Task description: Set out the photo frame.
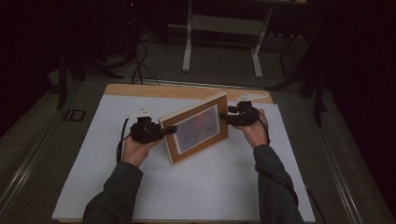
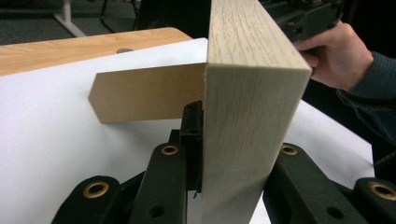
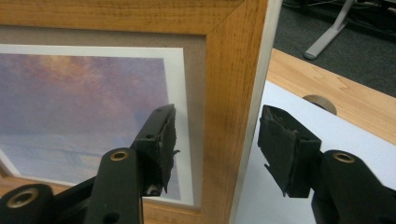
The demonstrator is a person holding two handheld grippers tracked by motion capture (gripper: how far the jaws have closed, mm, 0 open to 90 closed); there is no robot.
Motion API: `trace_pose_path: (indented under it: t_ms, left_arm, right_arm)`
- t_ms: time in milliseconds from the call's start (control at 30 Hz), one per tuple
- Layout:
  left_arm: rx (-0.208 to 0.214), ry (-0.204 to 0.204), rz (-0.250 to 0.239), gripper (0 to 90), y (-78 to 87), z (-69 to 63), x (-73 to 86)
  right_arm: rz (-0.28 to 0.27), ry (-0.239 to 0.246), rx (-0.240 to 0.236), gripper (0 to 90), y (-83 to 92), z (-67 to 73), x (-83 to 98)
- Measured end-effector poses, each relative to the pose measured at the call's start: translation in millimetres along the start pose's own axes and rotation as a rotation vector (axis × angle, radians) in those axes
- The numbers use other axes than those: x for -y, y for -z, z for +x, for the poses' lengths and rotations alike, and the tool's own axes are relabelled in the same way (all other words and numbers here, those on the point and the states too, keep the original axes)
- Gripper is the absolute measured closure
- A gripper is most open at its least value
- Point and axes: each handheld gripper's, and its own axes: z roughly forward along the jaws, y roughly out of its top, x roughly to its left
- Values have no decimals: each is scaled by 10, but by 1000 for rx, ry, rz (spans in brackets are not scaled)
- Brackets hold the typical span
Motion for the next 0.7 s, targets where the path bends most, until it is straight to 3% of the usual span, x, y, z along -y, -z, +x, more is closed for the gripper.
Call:
trace_pose_path:
  t_ms: [133,400,467,567,700]
  left_arm:
    - [9,-23,16,766,-6,1,-29]
    - [39,-21,15,766,-1,41,-25]
    - [42,-23,13,766,-2,50,-25]
    - [35,-26,12,766,-3,59,-29]
    - [4,-31,5,770,-13,63,-39]
  right_arm:
    - [-3,-6,-19,432,-41,-10,-26]
    - [-6,-17,-97,337,-104,-59,-97]
    - [-3,1,-102,304,-123,-53,-106]
    - [4,17,-112,275,-160,-41,-117]
    - [2,-1,-117,309,-149,-62,-102]
